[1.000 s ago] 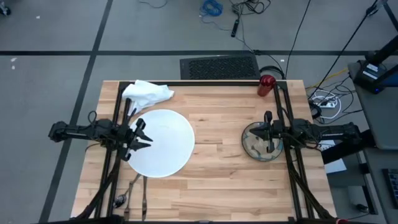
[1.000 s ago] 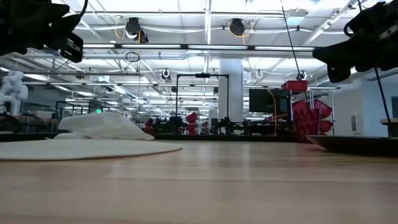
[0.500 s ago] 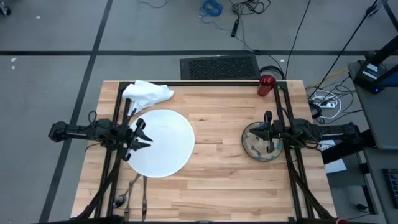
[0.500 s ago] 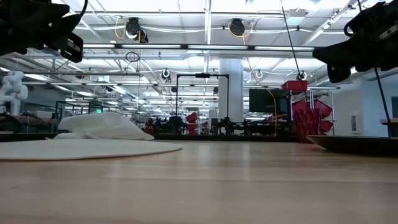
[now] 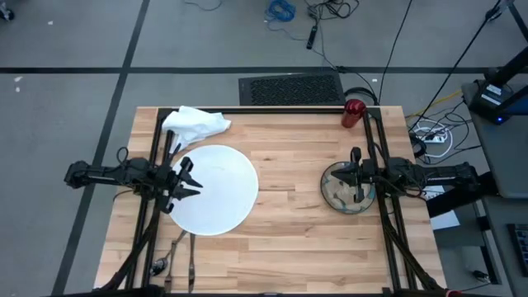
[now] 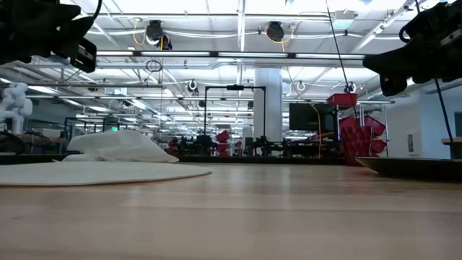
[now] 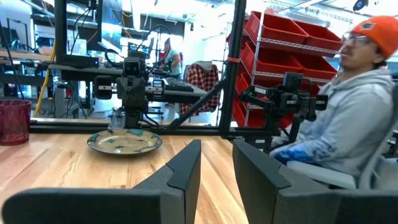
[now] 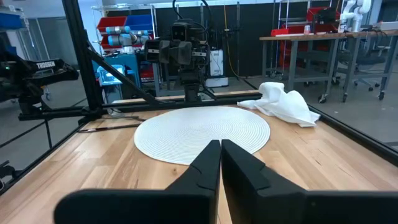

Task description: Set table place

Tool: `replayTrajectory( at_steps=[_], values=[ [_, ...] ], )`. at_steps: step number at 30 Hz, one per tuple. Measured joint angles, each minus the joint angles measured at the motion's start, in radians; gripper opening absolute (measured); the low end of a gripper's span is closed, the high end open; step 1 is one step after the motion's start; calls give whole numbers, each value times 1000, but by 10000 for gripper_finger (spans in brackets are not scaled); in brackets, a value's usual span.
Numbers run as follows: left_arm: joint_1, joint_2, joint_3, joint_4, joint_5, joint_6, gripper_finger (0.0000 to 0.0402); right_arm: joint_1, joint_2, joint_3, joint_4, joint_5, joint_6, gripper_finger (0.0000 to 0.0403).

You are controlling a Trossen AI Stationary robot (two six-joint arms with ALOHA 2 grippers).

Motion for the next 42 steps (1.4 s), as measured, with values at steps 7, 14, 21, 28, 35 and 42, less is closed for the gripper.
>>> replayTrajectory(
  at_steps=[7, 14, 21, 28, 35, 42],
  values=[
    [0, 0, 0, 0, 0, 0, 79, 0, 0, 0, 0, 0, 0, 0],
    [0, 0, 0, 0, 0, 0, 79, 0, 0, 0, 0, 0, 0, 0],
    [0, 0, 0, 0, 0, 0, 79, 0, 0, 0, 0, 0, 0, 0],
    [0, 0, 0, 0, 0, 0, 79, 0, 0, 0, 0, 0, 0, 0],
    [0, 0, 0, 1, 0, 3, 79, 0, 0, 0, 0, 0, 0, 0],
    [0, 0, 0, 63, -6, 159, 79, 0, 0, 0, 0, 0, 0, 0]
  ],
)
